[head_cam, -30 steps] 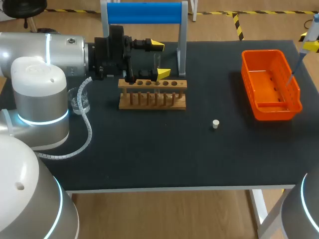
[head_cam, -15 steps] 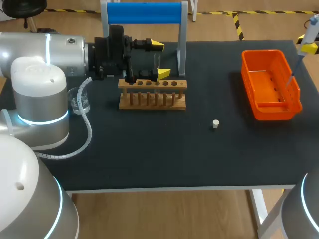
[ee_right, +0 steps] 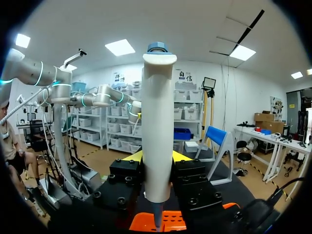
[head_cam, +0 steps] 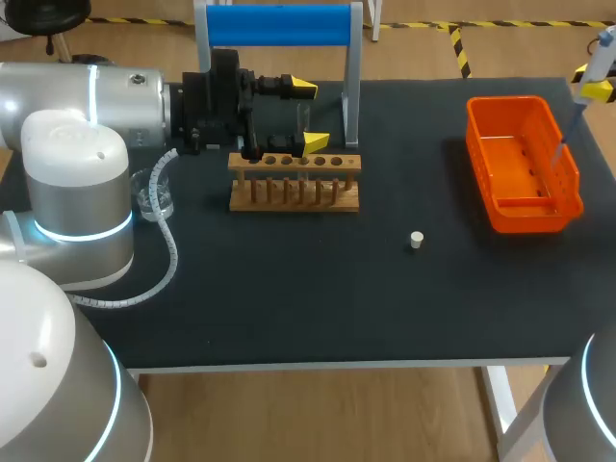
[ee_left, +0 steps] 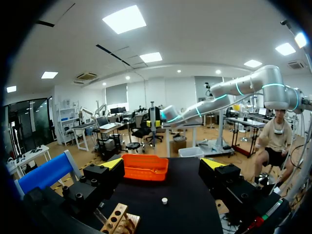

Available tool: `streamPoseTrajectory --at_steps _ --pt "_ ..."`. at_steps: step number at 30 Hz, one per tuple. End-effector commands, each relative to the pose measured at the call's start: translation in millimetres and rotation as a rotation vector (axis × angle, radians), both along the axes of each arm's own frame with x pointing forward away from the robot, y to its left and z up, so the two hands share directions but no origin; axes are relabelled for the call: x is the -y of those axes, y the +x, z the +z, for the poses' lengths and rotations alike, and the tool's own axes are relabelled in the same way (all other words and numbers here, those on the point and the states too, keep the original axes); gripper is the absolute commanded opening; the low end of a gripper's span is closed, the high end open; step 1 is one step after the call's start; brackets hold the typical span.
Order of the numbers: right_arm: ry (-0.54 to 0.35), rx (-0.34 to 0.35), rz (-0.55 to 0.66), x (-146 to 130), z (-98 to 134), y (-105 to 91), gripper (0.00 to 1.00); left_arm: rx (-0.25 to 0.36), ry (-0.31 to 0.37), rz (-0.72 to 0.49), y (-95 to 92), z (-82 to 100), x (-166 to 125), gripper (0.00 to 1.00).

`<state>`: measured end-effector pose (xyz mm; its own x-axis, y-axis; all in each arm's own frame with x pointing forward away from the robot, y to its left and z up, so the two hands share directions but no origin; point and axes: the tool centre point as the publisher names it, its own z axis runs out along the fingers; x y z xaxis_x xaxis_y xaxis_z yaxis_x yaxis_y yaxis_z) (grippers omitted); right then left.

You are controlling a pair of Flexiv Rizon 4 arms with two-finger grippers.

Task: Invert the test tube, pick up the pipette, mount the tip to pipette, aspirate from beaker and dispense into the tube, eject the tip, return the pipette, and cap with the stopper.

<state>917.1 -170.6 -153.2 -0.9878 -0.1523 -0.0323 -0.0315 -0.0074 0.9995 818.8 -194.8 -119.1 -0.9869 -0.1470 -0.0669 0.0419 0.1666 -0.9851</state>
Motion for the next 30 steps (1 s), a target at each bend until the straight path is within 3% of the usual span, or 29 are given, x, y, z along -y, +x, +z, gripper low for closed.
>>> streamPoseTrajectory --at_steps 1,18,25,30 --pt "0.002 0.000 -0.003 1 -2 -1.5 0.00 -0.001 0.001 0.000 -0.1 0.2 0 1.00" --pt "0.002 0.000 -0.003 1 -2 -1.5 0.00 -0.001 0.001 0.000 -0.1 0.2 0 1.00" --pt "0.002 0.000 -0.003 1 -2 -1.5 0.00 -0.059 -0.004 0.031 16.6 -4.9 30 1.00" --pt "0.002 0.000 -0.003 1 -2 -1.5 0.00 -0.074 0.020 0.022 30.9 1.8 67 1.00"
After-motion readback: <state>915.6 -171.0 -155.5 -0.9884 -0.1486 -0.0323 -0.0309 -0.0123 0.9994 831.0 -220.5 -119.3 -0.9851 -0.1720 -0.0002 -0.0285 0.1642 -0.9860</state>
